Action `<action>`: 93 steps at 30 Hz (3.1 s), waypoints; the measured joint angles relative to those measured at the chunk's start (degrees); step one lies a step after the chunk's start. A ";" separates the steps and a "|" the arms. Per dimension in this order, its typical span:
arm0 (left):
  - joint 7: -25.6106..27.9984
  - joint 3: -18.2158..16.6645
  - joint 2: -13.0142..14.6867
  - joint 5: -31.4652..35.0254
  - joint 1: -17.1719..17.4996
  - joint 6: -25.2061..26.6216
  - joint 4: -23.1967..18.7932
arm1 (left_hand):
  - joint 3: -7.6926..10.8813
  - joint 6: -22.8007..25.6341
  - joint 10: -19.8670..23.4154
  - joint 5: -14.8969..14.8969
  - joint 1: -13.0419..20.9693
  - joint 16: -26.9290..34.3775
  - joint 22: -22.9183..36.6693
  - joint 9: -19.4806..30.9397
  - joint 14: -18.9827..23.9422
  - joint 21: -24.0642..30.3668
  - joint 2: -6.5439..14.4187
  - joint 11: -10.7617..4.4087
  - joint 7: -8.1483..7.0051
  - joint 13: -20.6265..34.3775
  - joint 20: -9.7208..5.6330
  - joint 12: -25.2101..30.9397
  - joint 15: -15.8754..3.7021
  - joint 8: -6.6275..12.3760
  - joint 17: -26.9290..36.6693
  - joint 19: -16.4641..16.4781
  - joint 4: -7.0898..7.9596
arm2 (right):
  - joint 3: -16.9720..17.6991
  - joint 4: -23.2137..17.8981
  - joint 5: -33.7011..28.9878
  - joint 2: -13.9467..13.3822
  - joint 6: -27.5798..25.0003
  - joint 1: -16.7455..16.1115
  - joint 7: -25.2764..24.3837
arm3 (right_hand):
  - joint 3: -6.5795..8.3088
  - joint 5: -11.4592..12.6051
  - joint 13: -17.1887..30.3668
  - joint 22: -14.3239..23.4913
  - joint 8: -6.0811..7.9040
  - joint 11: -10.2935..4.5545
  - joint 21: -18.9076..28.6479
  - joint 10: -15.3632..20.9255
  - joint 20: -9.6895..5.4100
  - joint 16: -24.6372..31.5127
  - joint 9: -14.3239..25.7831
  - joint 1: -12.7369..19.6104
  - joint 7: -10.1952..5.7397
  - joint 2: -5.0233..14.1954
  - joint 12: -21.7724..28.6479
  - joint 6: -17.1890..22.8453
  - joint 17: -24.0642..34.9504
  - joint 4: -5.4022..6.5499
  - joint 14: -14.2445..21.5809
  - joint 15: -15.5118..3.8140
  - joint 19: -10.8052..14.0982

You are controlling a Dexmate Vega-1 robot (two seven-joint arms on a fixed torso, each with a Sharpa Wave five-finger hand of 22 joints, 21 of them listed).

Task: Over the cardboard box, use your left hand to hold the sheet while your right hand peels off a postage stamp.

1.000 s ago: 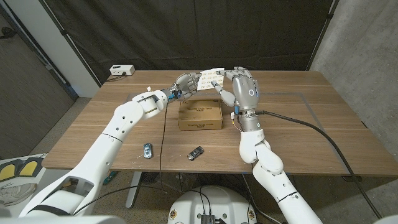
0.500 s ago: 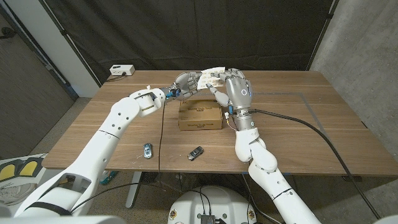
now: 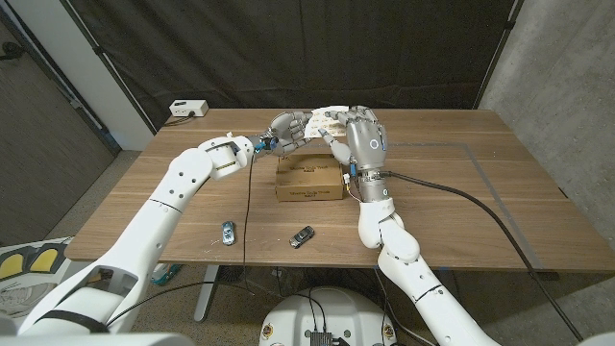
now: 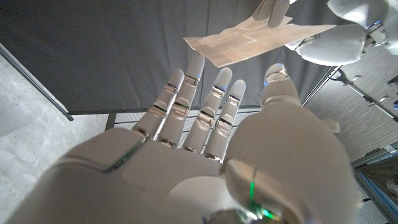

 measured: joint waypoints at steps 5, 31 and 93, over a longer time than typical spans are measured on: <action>0.20 -0.04 0.14 -0.82 0.22 0.22 -0.39 | 0.00 0.14 0.60 -0.05 -0.10 0.00 0.00 -0.38 0.24 0.00 -0.05 0.02 0.10 0.00 0.00 -0.40 -0.03 -0.02 0.00 0.00 0.00 | -0.37 0.82 0.01 -0.23 -0.72 0.45 -1.25 | -1.16 0.40 1.21 0.74 0.67 0.01 0.83 1.17 -0.13 1.54 0.67 0.54 0.00 -0.08 0.42 0.00 1.91 0.24 0.23 -0.03 -0.14; -3.31 0.55 0.25 -3.07 1.32 -2.82 -0.49 | 3.16 1.33 1.22 2.12 -2.78 -2.53 0.00 0.64 1.10 -1.59 -1.35 -0.61 -0.50 1.32 -1.13 -1.74 -0.15 0.80 -2.10 1.13 -0.69 | -0.52 2.79 2.30 -0.72 -3.85 0.81 -5.06 | -4.70 1.06 8.52 5.18 3.57 0.17 6.60 5.48 -0.20 9.44 2.12 -0.18 0.23 3.68 4.88 5.76 9.70 3.02 3.78 -1.13 -0.26; -18.71 1.32 -10.02 3.05 -0.26 -9.94 10.61 | 12.82 -22.11 -7.61 23.07 -17.93 -10.87 -0.08 34.85 1.22 -17.65 0.56 -3.87 2.04 22.96 -1.71 6.31 -0.23 22.63 -19.24 11.81 3.20 | -0.95 -2.55 4.20 1.92 -4.27 -2.04 -2.90 | -7.95 -1.08 13.91 8.32 2.83 0.11 10.47 5.60 0.08 13.21 1.73 -2.44 0.07 1.99 5.96 6.07 12.35 2.77 1.91 -0.70 -4.03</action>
